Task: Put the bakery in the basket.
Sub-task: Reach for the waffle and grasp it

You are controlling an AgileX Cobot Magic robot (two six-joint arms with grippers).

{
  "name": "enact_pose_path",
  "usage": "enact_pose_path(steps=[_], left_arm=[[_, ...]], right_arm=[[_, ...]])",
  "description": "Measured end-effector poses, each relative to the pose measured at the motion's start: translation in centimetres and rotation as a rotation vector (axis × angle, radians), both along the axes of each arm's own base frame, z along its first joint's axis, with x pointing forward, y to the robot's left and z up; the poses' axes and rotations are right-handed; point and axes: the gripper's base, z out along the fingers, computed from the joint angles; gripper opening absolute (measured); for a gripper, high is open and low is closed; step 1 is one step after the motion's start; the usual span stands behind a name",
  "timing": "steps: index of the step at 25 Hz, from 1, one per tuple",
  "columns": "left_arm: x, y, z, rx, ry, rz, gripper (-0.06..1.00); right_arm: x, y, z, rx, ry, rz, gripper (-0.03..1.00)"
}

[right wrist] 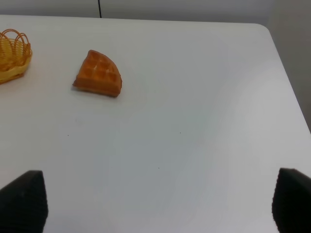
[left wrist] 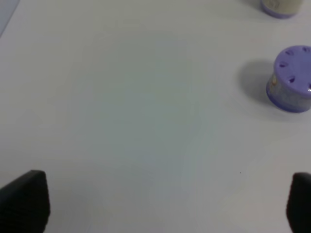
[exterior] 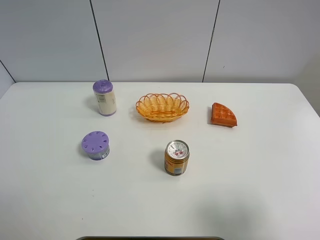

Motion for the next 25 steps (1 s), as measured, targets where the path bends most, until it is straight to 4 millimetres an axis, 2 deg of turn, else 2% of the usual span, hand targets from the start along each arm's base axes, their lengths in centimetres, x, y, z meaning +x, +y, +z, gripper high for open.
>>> enact_pose_path(steps=[16,20,25], left_arm=[[0.0,0.0,0.0,0.000,0.000,0.000,0.99],[0.0,0.0,0.0,0.000,0.000,0.000,0.99],[0.0,0.0,0.0,0.000,0.000,0.000,0.99]], right_arm=[[0.1,0.1,0.0,0.010,0.008,0.008,0.91],[1.7,0.3,1.5,0.015,0.085,0.015,0.91],[5.7,0.7,4.5,0.014,0.218,0.018,0.91]])
